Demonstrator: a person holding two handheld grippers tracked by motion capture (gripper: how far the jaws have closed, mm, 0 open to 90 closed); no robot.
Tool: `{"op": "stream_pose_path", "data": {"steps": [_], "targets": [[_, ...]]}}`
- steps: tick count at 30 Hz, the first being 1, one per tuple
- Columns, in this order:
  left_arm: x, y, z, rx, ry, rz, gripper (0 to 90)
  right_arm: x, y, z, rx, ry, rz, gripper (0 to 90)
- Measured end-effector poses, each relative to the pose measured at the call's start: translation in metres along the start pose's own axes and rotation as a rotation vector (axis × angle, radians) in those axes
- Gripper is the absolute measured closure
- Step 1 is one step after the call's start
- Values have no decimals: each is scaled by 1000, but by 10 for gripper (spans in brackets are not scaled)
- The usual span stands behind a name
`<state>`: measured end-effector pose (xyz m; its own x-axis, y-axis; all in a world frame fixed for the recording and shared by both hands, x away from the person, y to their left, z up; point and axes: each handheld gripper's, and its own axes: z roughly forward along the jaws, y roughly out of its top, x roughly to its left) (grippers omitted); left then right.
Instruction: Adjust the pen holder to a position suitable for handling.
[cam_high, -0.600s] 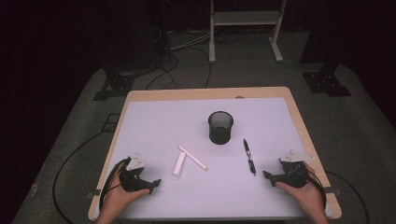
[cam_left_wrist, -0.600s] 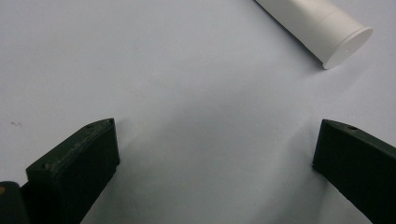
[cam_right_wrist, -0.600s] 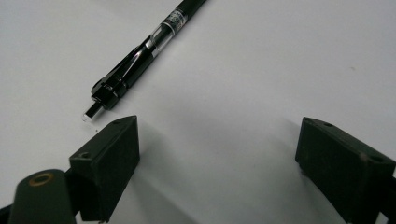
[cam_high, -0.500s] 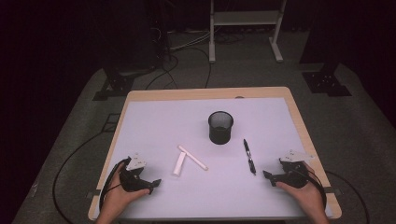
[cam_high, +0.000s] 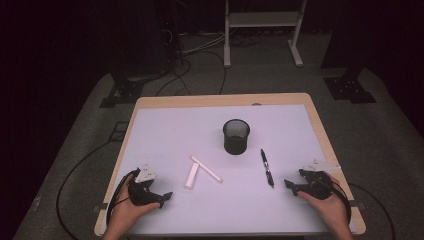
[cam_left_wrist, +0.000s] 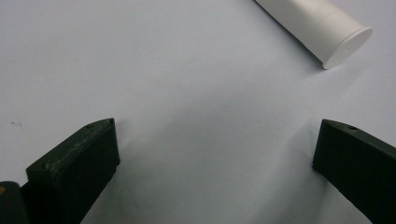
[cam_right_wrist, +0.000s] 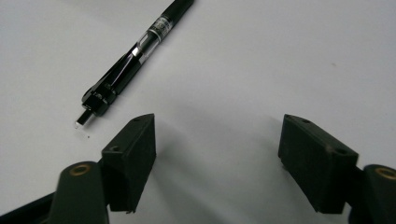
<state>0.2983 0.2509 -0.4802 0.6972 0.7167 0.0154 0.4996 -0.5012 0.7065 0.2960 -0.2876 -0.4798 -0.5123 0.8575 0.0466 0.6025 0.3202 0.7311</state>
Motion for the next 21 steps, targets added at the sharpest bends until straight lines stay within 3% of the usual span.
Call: {"op": "stream_pose_path", "data": {"steps": [5, 21], "targets": [[0, 0, 0, -1, -1, -1, 0, -3, 3, -1, 9, 6, 26, 296], [0, 0, 0, -1, 1, 1, 0, -2, 18, 0, 1, 38, 20, 305]]}}
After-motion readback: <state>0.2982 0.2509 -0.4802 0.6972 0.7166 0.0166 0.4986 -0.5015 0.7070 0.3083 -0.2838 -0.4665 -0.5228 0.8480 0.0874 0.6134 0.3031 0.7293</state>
